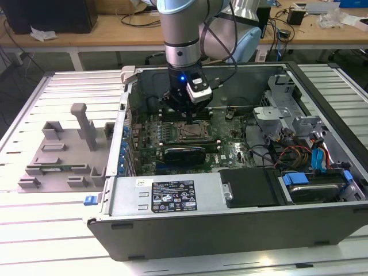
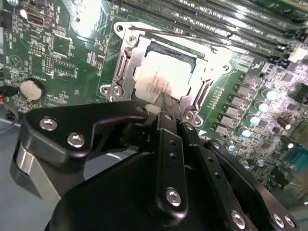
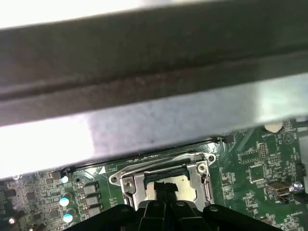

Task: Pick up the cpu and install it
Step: 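Install the first cpu locking lever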

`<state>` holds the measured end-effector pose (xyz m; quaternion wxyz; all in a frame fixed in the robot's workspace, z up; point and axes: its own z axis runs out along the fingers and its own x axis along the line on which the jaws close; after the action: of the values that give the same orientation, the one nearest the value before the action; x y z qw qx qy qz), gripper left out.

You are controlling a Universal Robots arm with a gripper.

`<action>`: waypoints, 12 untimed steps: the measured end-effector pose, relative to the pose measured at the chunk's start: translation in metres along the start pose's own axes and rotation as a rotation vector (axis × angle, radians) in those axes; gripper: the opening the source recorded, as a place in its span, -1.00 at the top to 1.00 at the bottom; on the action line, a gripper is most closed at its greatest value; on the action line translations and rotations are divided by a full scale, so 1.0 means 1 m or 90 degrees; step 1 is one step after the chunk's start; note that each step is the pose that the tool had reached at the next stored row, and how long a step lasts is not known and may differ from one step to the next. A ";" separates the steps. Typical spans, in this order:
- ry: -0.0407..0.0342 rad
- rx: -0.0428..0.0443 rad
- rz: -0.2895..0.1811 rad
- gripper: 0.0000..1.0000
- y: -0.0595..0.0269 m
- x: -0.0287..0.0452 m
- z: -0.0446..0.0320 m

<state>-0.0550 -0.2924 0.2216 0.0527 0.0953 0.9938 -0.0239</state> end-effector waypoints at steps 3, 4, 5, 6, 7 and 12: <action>0.0000 -0.0001 0.000 0.79 -0.0003 -0.0010 -0.0086; 0.0000 0.0000 0.000 0.79 -0.0004 -0.0013 -0.0111; 0.0000 -0.0001 0.000 0.79 -0.0005 -0.0017 -0.0141; 0.0000 -0.0001 0.000 0.79 -0.0006 -0.0020 -0.0164; 0.0000 0.0000 0.000 0.79 -0.0006 -0.0022 -0.0176; 0.0014 -0.0073 0.001 0.79 -0.0075 -0.0046 -0.0178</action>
<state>-0.0537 -0.2995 0.2401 0.0522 0.0956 0.9939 -0.0181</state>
